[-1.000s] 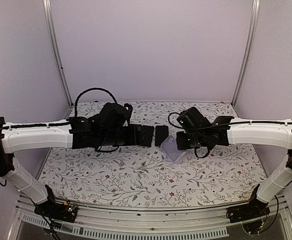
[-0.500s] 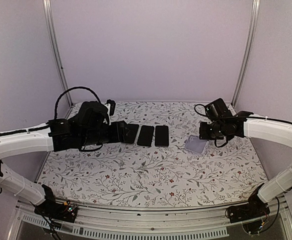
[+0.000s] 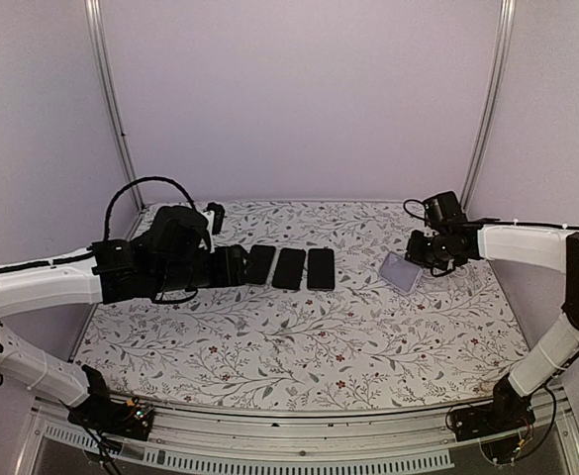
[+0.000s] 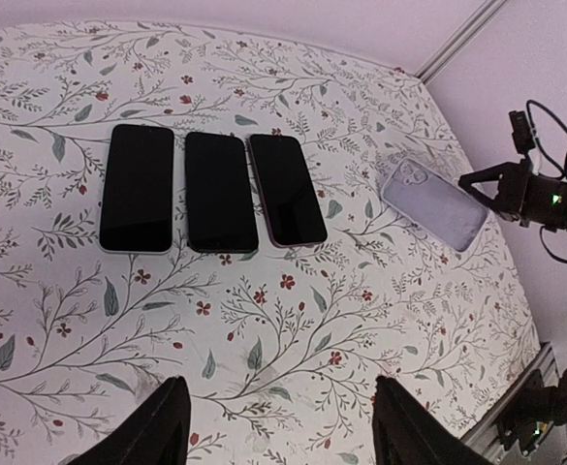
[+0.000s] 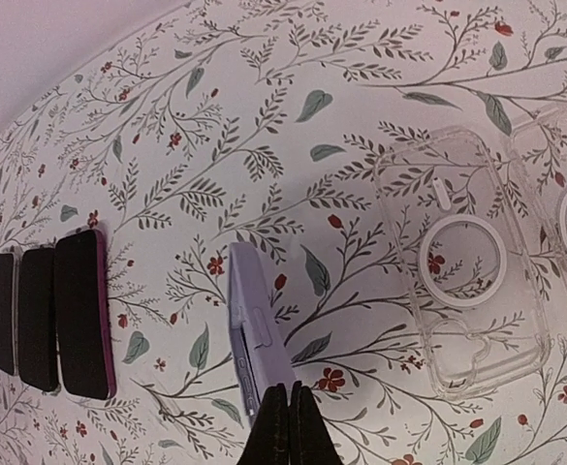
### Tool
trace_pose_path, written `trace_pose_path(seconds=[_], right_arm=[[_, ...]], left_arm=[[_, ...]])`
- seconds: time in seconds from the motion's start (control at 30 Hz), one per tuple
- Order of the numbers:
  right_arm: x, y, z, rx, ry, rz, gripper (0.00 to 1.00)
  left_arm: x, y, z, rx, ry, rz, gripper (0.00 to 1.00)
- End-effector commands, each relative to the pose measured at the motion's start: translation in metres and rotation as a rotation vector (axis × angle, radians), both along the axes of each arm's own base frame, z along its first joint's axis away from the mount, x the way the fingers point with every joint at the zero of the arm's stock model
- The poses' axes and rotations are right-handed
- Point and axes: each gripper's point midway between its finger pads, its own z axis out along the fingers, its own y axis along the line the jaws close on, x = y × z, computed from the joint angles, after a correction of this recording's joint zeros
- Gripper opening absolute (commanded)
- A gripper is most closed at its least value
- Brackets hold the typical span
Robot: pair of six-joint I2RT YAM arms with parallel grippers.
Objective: Take the phone out of the phone case
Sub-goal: Place the phone case at the corner of the board.
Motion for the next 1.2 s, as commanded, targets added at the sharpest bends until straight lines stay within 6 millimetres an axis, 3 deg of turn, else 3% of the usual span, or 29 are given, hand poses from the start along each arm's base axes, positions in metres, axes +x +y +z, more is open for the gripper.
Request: trace_pose_path(seconds=[0.0,0.27,0.53,0.67,0.9,1.03,1.17], right_arm=[[-0.012,-0.004,-0.035,0.013,0.068,-0.025,0.00],[-0.033,-0.010,-0.063,0.014,0.128,-0.029,0.04],[-0.043,-0.007,-0.073,-0.045,0.168,0.026,0.41],[-0.050,-0.011,-0.072,-0.137,0.182,0.044,0.55],[-0.090,0.007,-0.082,-0.185,0.261,0.149,0.58],[-0.119,0.012,-0.093,-0.156,0.307,0.169,0.53],[-0.133,0.011,-0.097,-0.136,0.319,0.143,0.50]], left_arm=[[0.001,0.005,0.003,-0.013,-0.012,-0.001,0.65],[0.001,0.007,0.002,-0.013,-0.009,-0.001,0.65],[0.003,0.007,0.002,-0.017,-0.010,0.000,0.65],[0.003,0.008,0.003,-0.017,-0.011,0.000,0.65],[0.002,0.007,0.003,-0.024,-0.009,-0.008,0.65],[0.003,0.007,0.005,-0.032,-0.014,-0.008,0.65],[0.002,0.007,0.003,-0.035,-0.010,-0.013,0.65]])
